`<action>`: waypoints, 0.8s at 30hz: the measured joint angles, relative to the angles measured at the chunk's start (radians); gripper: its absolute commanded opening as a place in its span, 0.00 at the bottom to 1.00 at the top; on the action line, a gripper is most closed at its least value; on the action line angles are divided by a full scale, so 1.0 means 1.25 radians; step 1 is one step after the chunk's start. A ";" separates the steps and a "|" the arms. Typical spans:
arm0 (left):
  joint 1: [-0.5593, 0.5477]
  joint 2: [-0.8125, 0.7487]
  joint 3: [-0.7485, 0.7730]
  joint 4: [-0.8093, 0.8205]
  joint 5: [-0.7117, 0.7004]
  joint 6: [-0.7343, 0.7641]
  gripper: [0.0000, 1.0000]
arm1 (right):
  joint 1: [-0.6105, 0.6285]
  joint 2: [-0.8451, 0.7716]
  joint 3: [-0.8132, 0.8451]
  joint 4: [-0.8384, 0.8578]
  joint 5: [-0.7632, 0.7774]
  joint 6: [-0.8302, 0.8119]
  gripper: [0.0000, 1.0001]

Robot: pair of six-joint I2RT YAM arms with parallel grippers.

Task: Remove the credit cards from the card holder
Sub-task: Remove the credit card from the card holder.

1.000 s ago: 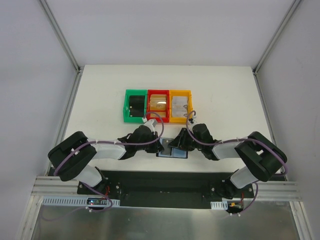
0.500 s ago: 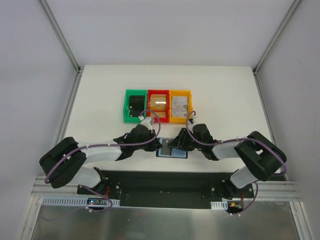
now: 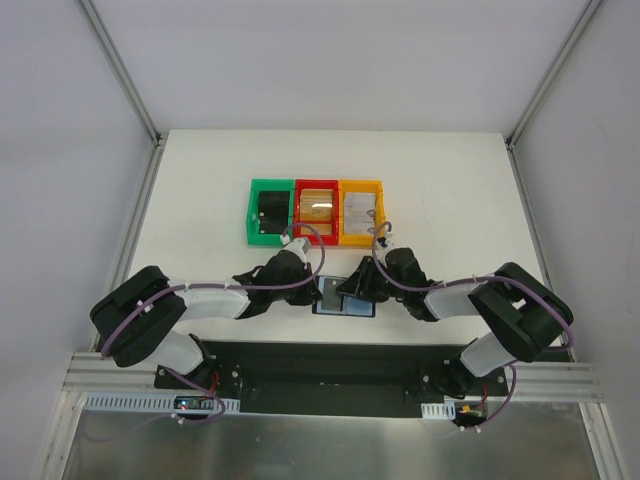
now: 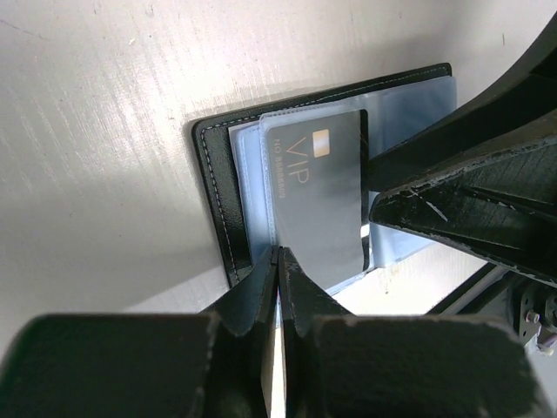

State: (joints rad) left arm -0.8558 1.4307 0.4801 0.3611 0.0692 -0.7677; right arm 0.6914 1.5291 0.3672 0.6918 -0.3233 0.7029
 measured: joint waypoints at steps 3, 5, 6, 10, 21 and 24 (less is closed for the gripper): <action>0.000 0.008 0.000 0.005 0.002 -0.001 0.00 | 0.000 0.000 -0.002 0.004 -0.001 0.000 0.41; 0.000 0.012 0.001 0.009 0.004 -0.001 0.00 | 0.000 0.000 -0.002 0.005 -0.002 0.000 0.41; 0.000 0.015 0.002 0.013 0.006 -0.001 0.00 | 0.000 0.000 -0.002 0.005 -0.002 0.000 0.41; 0.000 0.024 0.006 0.021 0.013 -0.002 0.00 | 0.000 0.000 -0.002 0.005 -0.003 0.000 0.41; 0.000 0.034 0.006 0.038 0.025 -0.004 0.00 | -0.004 -0.004 -0.007 0.006 -0.003 0.000 0.40; 0.000 0.039 0.006 0.044 0.025 -0.006 0.00 | -0.009 -0.016 -0.016 0.005 -0.006 0.000 0.40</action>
State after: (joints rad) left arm -0.8558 1.4792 0.4877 0.4164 0.1001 -0.7757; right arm 0.6807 1.5093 0.3470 0.6979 -0.3305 0.7029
